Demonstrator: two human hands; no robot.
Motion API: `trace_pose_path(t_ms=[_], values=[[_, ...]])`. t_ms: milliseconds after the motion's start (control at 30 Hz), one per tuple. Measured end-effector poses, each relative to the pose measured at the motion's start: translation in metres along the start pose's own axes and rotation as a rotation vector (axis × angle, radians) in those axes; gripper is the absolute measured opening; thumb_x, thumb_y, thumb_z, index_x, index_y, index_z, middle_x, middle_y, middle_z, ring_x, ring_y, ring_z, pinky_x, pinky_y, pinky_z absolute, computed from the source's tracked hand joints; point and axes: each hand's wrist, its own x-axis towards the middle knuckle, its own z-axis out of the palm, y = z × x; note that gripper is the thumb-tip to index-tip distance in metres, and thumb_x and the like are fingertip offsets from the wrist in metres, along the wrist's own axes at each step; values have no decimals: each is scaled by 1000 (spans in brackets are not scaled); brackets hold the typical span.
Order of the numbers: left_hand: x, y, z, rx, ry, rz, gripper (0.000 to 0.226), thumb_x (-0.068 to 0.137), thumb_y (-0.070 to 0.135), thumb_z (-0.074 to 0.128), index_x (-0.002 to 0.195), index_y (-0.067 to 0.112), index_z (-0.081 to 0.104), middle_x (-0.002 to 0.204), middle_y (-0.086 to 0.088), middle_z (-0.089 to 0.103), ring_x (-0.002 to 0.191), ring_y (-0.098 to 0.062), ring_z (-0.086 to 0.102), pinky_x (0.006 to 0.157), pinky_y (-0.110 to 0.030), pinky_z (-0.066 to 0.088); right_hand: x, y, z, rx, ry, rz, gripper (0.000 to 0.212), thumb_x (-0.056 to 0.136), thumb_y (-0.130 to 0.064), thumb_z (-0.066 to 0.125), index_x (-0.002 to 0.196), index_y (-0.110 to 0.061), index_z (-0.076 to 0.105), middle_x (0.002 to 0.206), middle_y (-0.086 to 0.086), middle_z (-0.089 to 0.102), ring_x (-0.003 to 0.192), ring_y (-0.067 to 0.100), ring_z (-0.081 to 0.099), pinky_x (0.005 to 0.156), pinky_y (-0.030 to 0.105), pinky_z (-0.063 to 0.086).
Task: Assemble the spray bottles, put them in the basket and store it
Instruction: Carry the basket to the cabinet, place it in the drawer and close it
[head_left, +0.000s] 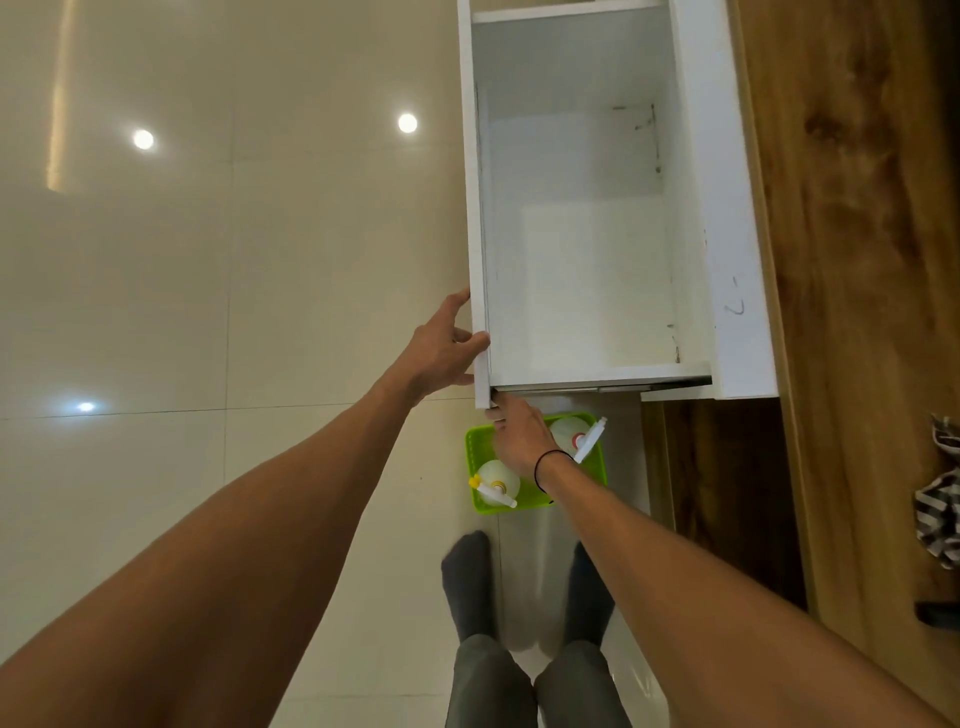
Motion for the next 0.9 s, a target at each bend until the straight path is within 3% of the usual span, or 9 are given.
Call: trace_pose_path(t_ms=[267,667,900], values=[[-1,-17,-22,1,49,-19,70,103,29,61,162,39,25,105,8,65,99,-8,67,53,-12,55,5,-17,21,-10,-29,-18,63,88,8,43,145,-15,57,138,12,66,129,32,61,112,42,49],[-10,-34,-46,23,111,-11,66,103,31,58,162,34,28,102,15,61,93,-5,65,54,-15,56,12,-35,44,-31,-91,-63,71,88,9,39,153,-18,49,146,10,60,131,32,59,109,42,51],[-33,-53,-42,-52,141,-35,54,106,58,49,149,26,49,128,-5,64,107,-18,69,59,-22,62,14,-29,41,-74,-97,-102,68,91,8,40,154,-15,47,146,11,60,138,29,55,113,40,47]])
